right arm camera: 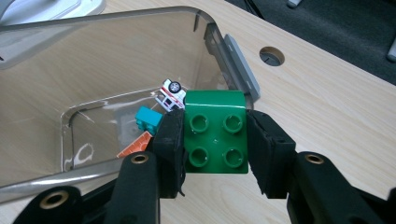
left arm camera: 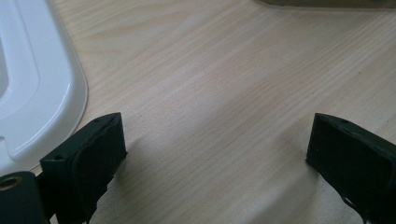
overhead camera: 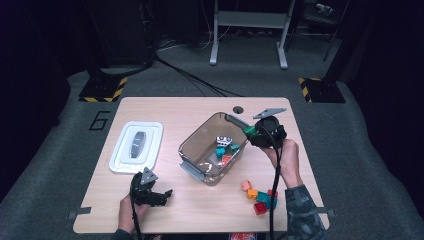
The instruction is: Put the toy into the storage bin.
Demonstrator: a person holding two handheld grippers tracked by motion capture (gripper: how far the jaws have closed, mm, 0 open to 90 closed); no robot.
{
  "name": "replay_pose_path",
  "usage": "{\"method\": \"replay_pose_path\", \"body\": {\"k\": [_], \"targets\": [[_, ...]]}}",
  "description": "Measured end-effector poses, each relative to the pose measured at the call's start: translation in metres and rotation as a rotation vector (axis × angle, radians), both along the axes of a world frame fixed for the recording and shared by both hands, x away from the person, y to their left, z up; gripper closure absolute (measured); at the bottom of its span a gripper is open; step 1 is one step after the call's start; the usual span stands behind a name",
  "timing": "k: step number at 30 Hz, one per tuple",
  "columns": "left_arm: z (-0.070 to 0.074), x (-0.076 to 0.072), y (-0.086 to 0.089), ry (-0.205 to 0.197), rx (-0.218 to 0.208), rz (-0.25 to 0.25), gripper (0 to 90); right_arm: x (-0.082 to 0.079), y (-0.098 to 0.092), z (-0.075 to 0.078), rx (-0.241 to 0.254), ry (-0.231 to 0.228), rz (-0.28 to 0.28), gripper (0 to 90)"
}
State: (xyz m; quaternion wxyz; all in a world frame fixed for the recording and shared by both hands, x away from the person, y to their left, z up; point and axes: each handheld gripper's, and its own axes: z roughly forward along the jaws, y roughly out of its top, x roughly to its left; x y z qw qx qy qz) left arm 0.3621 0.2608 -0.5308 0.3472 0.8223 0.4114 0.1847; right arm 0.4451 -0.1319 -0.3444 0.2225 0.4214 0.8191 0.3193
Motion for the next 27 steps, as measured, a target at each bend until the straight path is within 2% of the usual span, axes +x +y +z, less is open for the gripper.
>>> {"method": "replay_pose_path", "body": {"k": [7,13,15,27], "targets": [[0.0,0.0,0.0,0.0,0.0,0.0,4.5,0.01,0.012,-0.002,0.003,0.008,0.021,58.5],[0.0,0.0,0.0,0.001,0.0,0.0,4.5,0.015,0.024,-0.007,-0.007,0.024,0.04,58.5],[0.0,0.0,0.0,0.001,-0.001,0.0,4.5,0.017,0.027,-0.008,-0.022,0.019,0.063,58.5],[0.0,0.0,0.0,0.0,0.0,0.0,4.5,0.022,0.044,-0.029,-0.059,0.076,0.099,58.3]]}}
